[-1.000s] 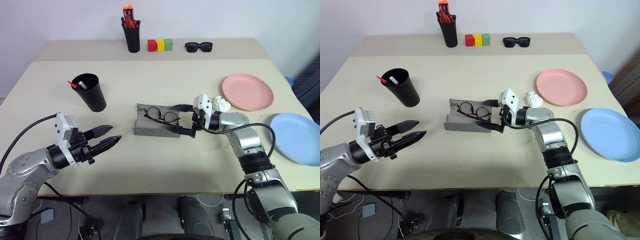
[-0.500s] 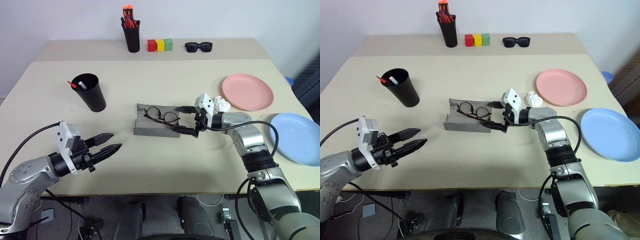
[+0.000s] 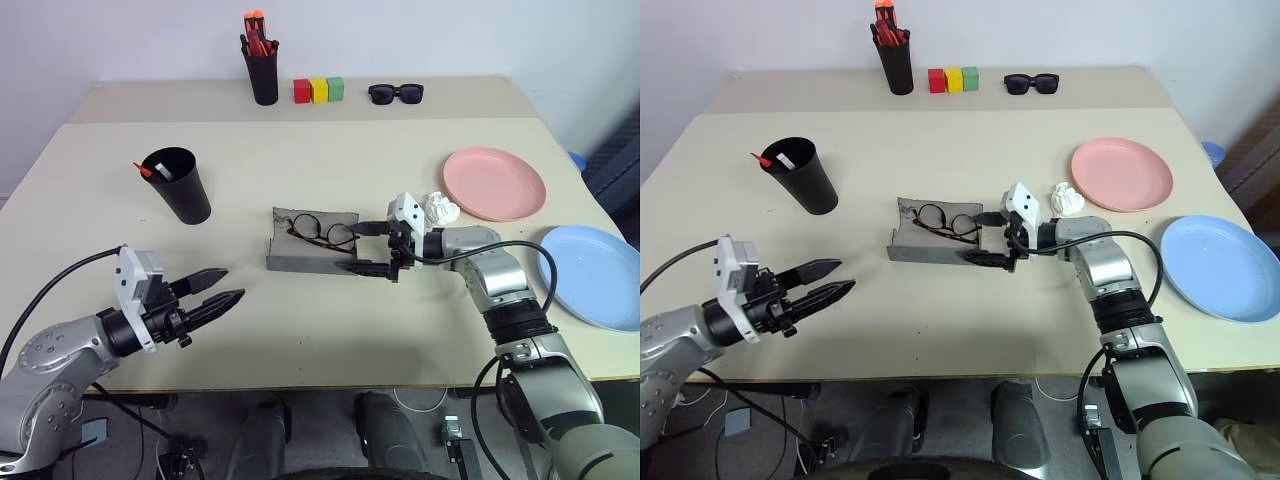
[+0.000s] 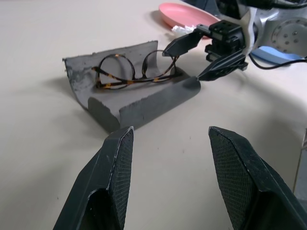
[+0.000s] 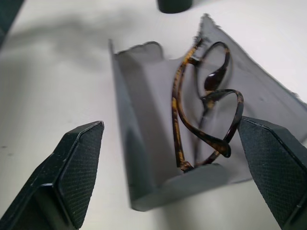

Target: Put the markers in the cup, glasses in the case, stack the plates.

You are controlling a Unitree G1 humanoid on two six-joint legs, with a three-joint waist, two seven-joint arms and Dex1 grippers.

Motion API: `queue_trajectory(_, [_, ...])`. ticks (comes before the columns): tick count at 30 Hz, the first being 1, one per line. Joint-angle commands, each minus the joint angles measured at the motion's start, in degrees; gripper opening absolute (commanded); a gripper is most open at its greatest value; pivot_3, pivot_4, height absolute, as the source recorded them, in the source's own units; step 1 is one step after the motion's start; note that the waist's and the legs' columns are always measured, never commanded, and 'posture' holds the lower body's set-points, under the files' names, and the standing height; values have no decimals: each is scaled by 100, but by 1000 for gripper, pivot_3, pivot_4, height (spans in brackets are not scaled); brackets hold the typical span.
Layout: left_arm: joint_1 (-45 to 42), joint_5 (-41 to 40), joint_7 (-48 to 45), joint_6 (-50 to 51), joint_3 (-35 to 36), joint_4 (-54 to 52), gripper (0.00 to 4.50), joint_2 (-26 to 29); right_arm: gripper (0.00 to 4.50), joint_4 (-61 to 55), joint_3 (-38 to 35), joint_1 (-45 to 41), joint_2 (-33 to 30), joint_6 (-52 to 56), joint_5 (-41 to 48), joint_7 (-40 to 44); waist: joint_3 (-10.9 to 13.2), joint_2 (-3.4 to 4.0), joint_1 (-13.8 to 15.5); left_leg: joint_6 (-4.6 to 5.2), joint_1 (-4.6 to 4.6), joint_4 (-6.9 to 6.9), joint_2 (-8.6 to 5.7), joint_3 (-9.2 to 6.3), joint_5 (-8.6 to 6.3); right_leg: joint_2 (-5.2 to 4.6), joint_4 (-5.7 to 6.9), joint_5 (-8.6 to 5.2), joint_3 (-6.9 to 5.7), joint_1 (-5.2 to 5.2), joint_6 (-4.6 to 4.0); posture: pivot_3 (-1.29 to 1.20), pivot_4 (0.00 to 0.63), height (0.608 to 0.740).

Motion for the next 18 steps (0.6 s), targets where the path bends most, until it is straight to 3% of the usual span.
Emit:
queue_trajectory(1, [33, -78, 22, -100, 159, -202, 2532, -29, 4485, -605, -91, 88, -92, 140, 355, 293, 0, 0, 2, 0, 0, 0, 0, 0, 0, 0, 0, 0, 0, 0, 0, 0, 150, 740])
queue_trajectory(12, [-40, -66, 59, -64, 46, -187, 2532, -41, 4485, -1597, -48, 767, -600, 626, 715, 574, 0, 0, 13, 0, 0, 2, 0, 0, 0, -1, -2, -1, 0, 2, -1, 0, 150, 740])
queue_trajectory(18, [-149, -61, 77, -40, -42, -164, 2532, -42, 4485, -1260, -136, 694, -403, 115, 455, 21, -1, -1, -5, 0, 1, 2, 0, 1, 0, 0, -2, -1, 0, 2, -2, 0, 150, 740])
